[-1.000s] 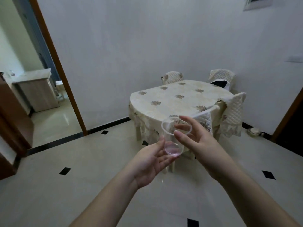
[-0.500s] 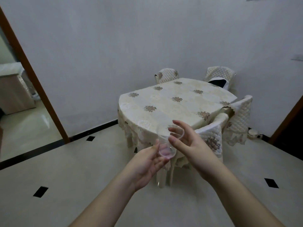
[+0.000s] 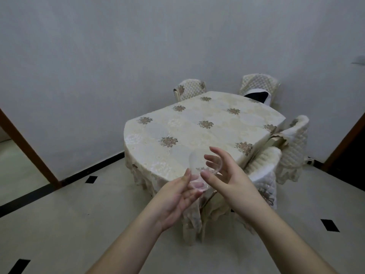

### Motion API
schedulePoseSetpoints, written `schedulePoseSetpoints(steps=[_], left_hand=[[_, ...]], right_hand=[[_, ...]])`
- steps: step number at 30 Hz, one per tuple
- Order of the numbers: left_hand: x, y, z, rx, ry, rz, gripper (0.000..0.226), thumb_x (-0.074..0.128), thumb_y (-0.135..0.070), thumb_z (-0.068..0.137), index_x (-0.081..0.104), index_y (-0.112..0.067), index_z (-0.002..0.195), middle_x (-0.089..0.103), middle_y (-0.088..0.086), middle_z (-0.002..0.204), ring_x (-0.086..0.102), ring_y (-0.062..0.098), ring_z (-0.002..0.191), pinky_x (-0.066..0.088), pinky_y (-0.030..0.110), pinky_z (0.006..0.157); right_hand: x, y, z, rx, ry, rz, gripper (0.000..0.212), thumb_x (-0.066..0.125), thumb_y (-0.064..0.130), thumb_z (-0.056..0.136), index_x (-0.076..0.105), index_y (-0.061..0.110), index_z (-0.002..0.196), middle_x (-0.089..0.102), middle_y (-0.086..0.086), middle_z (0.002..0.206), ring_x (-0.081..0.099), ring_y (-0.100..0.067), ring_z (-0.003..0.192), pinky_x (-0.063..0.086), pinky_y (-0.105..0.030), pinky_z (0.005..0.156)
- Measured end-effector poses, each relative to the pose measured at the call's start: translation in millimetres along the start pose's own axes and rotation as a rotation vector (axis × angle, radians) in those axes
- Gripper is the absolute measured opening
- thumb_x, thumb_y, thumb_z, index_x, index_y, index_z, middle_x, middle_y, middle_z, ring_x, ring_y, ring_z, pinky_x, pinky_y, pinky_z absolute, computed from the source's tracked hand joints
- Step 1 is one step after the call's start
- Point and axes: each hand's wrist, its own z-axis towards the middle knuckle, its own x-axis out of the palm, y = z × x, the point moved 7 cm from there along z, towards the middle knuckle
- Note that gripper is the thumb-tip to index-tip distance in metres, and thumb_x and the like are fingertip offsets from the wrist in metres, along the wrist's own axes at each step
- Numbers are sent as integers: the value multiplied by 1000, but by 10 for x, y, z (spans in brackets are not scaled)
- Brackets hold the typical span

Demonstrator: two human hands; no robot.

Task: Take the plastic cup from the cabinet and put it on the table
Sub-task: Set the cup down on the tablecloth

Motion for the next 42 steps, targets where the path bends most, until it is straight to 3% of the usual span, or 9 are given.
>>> schedulePoseSetpoints(steps=[5, 10, 14, 18, 22, 28, 33, 37, 42], left_hand=[[196, -68, 697, 15, 53, -9, 37, 58, -41, 87, 78, -12, 97, 78, 7, 91, 73, 18, 89, 56, 23, 80], [294, -36, 1312, -27, 22, -3, 42, 63, -42, 83, 76, -6, 101, 76, 14, 99, 71, 24, 97, 56, 25, 82], [292, 13, 1744, -55, 13, 3, 40, 61, -43, 83, 78, -10, 97, 78, 10, 97, 72, 19, 92, 56, 24, 81], [121, 113, 2131, -101, -63, -27, 37, 62, -41, 82, 79, -9, 93, 78, 10, 97, 72, 22, 95, 57, 24, 78], [-76, 231, 2549, -168, -32, 43, 32, 54, -41, 95, 78, -20, 97, 75, 7, 104, 71, 19, 97, 57, 26, 79], [-395, 401, 3131, -245, 58, 52, 24, 65, -36, 90, 77, -18, 102, 69, 12, 111, 61, 24, 103, 50, 35, 94], [-662, 594, 3503, -354, 71, 45, 24, 58, -29, 96, 77, -15, 98, 68, 15, 110, 60, 24, 100, 51, 30, 86], [-726, 793, 3693, -442, 109, 64, 30, 52, -26, 99, 76, -11, 91, 66, 23, 113, 59, 32, 104, 47, 39, 98], [-648, 1001, 3932, -502, 119, 129, 33, 50, -27, 100, 60, -2, 119, 65, 24, 121, 62, 35, 107, 49, 42, 97]], right_hand=[[-377, -258, 572, -21, -28, -73, 75, 70, 50, 70, 43, 32, 137, 57, 15, 128, 52, 8, 119, 45, -33, 104], [-676, -554, 1052, 1, -15, -96, 71, 73, 49, 75, 41, 35, 137, 56, 12, 132, 49, 8, 122, 43, -31, 105], [-809, -793, 1378, -12, -71, -141, 68, 76, 33, 81, 42, 26, 139, 53, 5, 137, 45, 6, 127, 43, -25, 104], [-800, -1108, 1624, 25, -91, -165, 70, 76, 34, 80, 40, 26, 140, 53, 1, 135, 46, 2, 127, 45, -26, 101], [-761, -1477, 1896, 86, -130, -178, 73, 77, 35, 79, 40, 27, 140, 52, -1, 134, 48, -2, 125, 46, -20, 97], [-558, -1975, 2284, 155, -201, -282, 73, 77, 36, 79, 38, 28, 140, 51, 2, 132, 45, 3, 124, 41, -12, 93], [-419, -2379, 2476, 277, -286, -250, 73, 78, 34, 79, 38, 29, 140, 47, 4, 130, 47, -8, 123, 43, -19, 92], [-379, -2690, 2493, 385, -347, -191, 72, 77, 34, 80, 37, 33, 139, 49, -2, 132, 49, -13, 122, 45, -21, 90], [-559, -3043, 2499, 486, -395, -255, 77, 77, 40, 78, 35, 30, 142, 50, -5, 135, 51, -17, 119, 49, -39, 97]])
